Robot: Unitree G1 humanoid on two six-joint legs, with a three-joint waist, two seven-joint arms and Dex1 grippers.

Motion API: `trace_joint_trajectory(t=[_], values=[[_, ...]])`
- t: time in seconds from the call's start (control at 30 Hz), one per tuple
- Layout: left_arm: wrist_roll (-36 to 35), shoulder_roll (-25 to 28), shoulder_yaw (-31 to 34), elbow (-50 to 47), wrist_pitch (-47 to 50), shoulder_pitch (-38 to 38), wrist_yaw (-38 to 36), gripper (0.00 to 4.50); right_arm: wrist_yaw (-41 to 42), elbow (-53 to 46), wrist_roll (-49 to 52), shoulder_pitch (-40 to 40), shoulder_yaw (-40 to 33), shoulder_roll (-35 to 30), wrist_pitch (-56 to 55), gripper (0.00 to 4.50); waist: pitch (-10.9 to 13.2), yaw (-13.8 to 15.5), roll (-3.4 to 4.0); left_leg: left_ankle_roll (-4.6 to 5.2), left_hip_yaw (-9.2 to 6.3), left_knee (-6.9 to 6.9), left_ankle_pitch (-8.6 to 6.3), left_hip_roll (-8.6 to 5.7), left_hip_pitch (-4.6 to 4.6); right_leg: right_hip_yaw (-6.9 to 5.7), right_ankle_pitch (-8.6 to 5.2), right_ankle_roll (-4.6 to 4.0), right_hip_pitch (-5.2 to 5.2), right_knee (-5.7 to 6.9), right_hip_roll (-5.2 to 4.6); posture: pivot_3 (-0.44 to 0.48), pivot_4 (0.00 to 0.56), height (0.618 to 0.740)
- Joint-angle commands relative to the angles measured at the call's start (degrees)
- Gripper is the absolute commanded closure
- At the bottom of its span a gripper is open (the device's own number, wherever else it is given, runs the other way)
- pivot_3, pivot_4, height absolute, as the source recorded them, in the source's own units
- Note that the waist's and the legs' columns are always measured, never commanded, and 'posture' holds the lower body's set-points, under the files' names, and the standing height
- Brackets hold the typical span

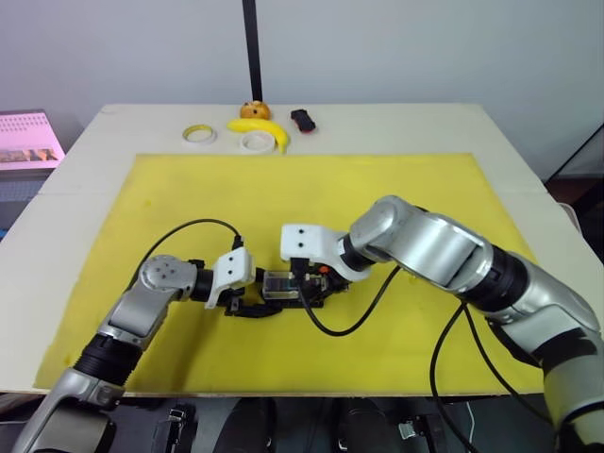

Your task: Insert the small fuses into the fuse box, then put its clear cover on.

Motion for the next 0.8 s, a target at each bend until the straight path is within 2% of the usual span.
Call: trace_joint_trajectory(t=[0.03, 0.63, 0.7, 0.8], values=[[2.32, -0.34, -0.84, 0.40, 1.32, 0.85, 1.62, 1.96, -0.82, -0.85, -0.59, 0.86, 1.34, -0.26, 0.36, 2.81, 0.00, -0.01, 0.00, 0.00, 0.00, 0.00, 0.00, 0.00, 0.00, 0.00, 0.00, 0.00, 0.00, 0.00, 0.00, 0.000, 0.150, 0.740], [2.17, -0.31, -0.73, -1.23, 2.43, 1.78, 1.46, 1.96, -1.16, -1.39, 0.48, 0.94, 1.16, 0.61, 1.72, 2.81, -0.02, -0.13, 0.00, 0.00, 0.00, 0.00, 0.00, 0.00, 0.03, 0.00, 0.00, 0.00, 0.01, 0.00, -0.02, 0.000, 0.150, 0.740], [2.23, -0.30, -0.69, -1.36, 2.45, 1.92, 1.45, 1.96, -1.31, -1.49, 0.40, 0.99, 1.13, 0.68, 1.59, 1.73, -0.02, -0.16, 0.00, 0.00, 0.00, 0.00, 0.00, 0.00, 0.03, 0.00, 0.00, 0.00, 0.01, 0.00, -0.02, 0.000, 0.150, 0.740], [2.36, -0.35, -0.64, -1.50, 2.55, 1.92, 1.45, 1.96, -1.18, -1.42, 0.41, 0.85, 0.73, 0.74, 1.09, 0.40, -0.02, -0.13, 0.00, 0.00, -0.01, 0.00, 0.00, 0.00, 0.03, -0.01, 0.00, 0.00, 0.01, 0.00, -0.02, 0.000, 0.150, 0.740]])
